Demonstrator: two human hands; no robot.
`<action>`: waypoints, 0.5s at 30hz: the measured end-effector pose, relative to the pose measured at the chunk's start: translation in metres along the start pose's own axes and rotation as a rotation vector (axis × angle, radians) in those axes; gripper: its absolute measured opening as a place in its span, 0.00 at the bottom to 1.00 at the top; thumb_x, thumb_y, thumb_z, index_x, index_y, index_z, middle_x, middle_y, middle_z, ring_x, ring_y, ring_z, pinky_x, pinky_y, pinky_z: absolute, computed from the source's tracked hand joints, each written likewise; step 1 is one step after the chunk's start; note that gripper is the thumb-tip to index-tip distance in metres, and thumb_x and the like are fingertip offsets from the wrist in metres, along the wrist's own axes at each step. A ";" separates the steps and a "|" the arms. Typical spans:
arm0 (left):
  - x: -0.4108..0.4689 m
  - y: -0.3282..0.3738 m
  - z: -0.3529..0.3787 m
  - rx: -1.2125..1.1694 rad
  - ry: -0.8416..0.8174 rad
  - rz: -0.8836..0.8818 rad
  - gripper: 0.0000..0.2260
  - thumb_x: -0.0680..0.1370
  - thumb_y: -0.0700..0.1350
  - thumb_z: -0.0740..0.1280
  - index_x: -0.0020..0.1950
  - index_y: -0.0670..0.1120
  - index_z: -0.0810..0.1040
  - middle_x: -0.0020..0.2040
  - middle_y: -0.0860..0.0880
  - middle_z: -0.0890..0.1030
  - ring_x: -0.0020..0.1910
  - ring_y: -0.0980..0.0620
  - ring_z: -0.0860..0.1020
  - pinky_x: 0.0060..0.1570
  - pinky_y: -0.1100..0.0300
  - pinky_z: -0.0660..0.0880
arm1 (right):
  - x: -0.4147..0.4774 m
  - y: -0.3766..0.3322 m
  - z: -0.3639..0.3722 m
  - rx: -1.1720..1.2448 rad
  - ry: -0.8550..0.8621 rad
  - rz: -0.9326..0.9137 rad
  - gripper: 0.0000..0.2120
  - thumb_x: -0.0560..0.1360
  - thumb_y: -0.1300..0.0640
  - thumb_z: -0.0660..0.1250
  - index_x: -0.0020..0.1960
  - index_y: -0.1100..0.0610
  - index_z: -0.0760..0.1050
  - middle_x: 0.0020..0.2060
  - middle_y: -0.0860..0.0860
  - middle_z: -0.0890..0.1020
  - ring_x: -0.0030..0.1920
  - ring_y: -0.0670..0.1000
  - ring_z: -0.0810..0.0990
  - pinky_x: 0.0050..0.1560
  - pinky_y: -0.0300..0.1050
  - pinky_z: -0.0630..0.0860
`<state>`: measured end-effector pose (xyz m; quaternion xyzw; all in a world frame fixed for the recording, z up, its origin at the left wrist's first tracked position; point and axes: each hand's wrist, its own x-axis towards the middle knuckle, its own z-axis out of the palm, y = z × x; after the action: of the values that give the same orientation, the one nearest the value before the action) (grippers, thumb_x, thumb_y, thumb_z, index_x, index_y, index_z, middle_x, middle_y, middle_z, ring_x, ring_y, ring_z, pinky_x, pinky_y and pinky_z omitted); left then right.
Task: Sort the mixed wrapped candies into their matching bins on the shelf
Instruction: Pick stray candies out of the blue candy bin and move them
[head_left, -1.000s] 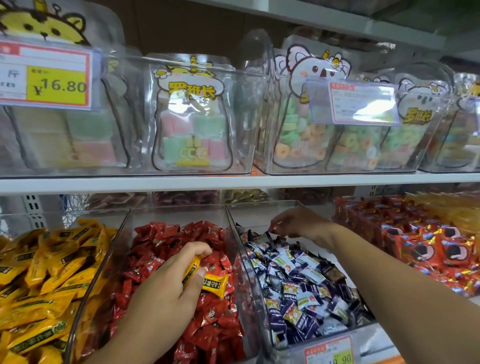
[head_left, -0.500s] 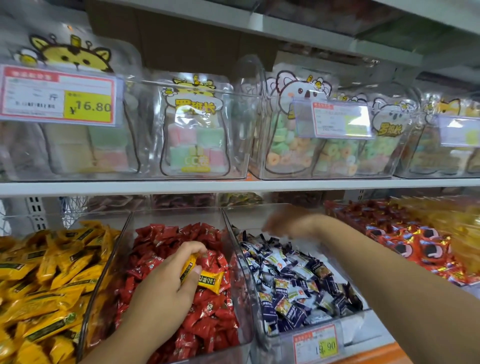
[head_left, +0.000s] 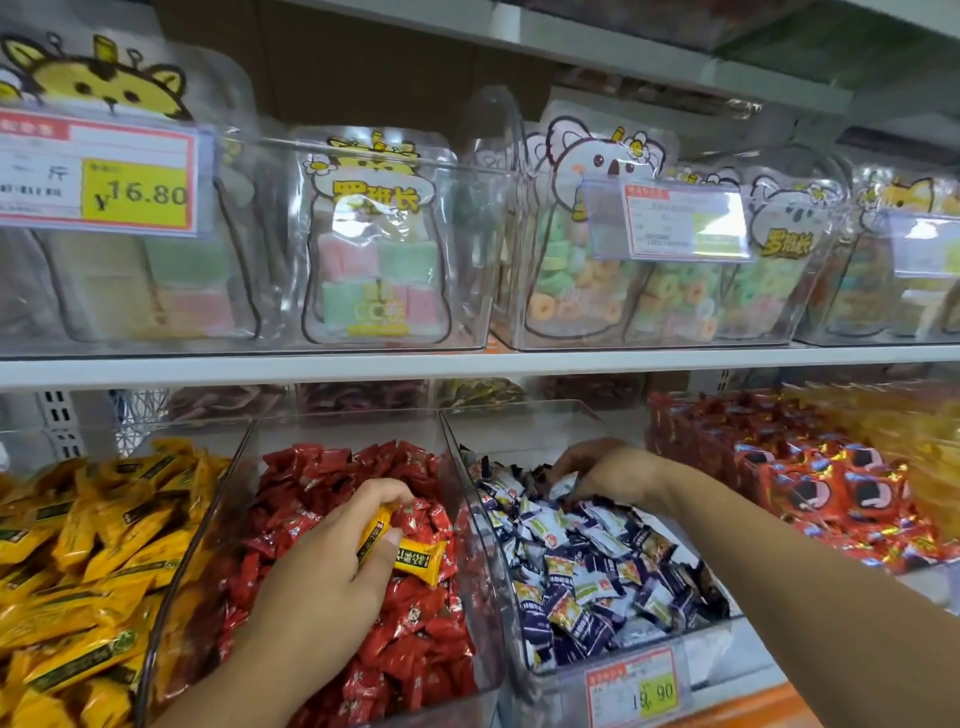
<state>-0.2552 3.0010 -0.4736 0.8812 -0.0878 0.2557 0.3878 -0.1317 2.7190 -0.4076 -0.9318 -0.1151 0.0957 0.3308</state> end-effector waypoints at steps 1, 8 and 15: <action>0.001 -0.002 0.000 -0.005 -0.002 -0.002 0.16 0.77 0.48 0.65 0.58 0.67 0.70 0.54 0.67 0.76 0.49 0.60 0.79 0.48 0.49 0.78 | -0.002 -0.001 -0.003 0.112 0.031 -0.014 0.09 0.72 0.68 0.70 0.47 0.54 0.80 0.45 0.53 0.83 0.43 0.51 0.80 0.42 0.43 0.76; 0.000 0.003 -0.005 0.039 -0.017 -0.004 0.14 0.77 0.49 0.66 0.58 0.67 0.70 0.55 0.69 0.75 0.47 0.60 0.79 0.47 0.49 0.78 | -0.012 -0.018 -0.021 0.383 -0.065 -0.079 0.10 0.77 0.65 0.65 0.55 0.55 0.77 0.51 0.53 0.84 0.49 0.44 0.81 0.42 0.31 0.74; -0.010 0.028 -0.018 0.071 -0.108 -0.046 0.10 0.80 0.51 0.60 0.58 0.66 0.67 0.34 0.70 0.74 0.31 0.62 0.73 0.30 0.61 0.65 | -0.012 -0.021 -0.011 0.306 0.016 -0.119 0.16 0.74 0.73 0.65 0.55 0.55 0.77 0.53 0.53 0.82 0.54 0.50 0.80 0.55 0.39 0.78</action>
<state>-0.2805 2.9949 -0.4504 0.9087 -0.0793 0.2018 0.3567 -0.1432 2.7252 -0.3843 -0.8627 -0.1514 0.0850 0.4749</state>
